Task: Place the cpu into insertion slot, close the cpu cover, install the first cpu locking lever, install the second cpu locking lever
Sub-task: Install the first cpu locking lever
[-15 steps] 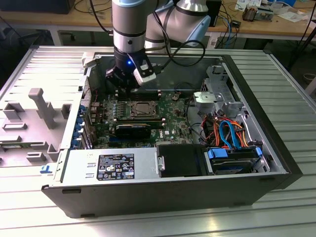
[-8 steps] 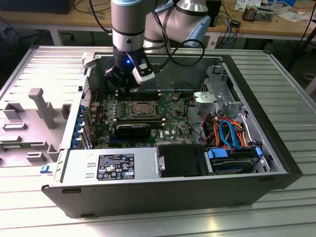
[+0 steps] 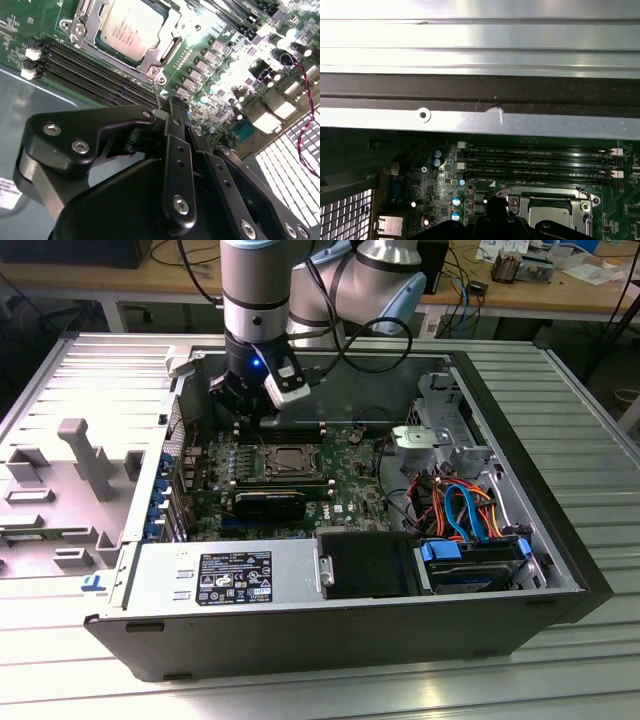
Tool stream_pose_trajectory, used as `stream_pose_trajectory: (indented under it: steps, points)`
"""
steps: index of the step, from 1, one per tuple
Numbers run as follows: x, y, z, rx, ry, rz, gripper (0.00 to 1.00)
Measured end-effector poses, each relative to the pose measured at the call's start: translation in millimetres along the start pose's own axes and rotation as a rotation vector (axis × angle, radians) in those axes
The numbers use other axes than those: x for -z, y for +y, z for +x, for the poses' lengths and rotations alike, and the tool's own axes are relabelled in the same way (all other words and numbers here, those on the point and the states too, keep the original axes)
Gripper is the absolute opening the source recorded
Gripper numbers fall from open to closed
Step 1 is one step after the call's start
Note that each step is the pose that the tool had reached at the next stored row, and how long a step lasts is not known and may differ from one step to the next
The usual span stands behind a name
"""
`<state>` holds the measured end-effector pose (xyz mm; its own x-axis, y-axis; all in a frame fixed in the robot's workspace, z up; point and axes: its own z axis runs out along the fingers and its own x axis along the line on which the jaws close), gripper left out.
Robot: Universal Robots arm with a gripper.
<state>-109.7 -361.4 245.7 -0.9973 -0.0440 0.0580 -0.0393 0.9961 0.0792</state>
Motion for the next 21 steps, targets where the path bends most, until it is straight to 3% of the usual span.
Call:
stream_pose_trajectory:
  steps: [8,14,18,21]
  points:
    - [17.8,1.5,1.9,0.0,-0.0009,-0.0049,0.11]
    - [23.7,2.2,6.7,0.0,-0.0054,-0.0048,0.11]
    - [33.5,3.1,9.4,0.001,-0.0093,-0.0046,0.11]
    - [35.0,3.4,11.8,0.001,-0.0119,-0.0048,0.11]
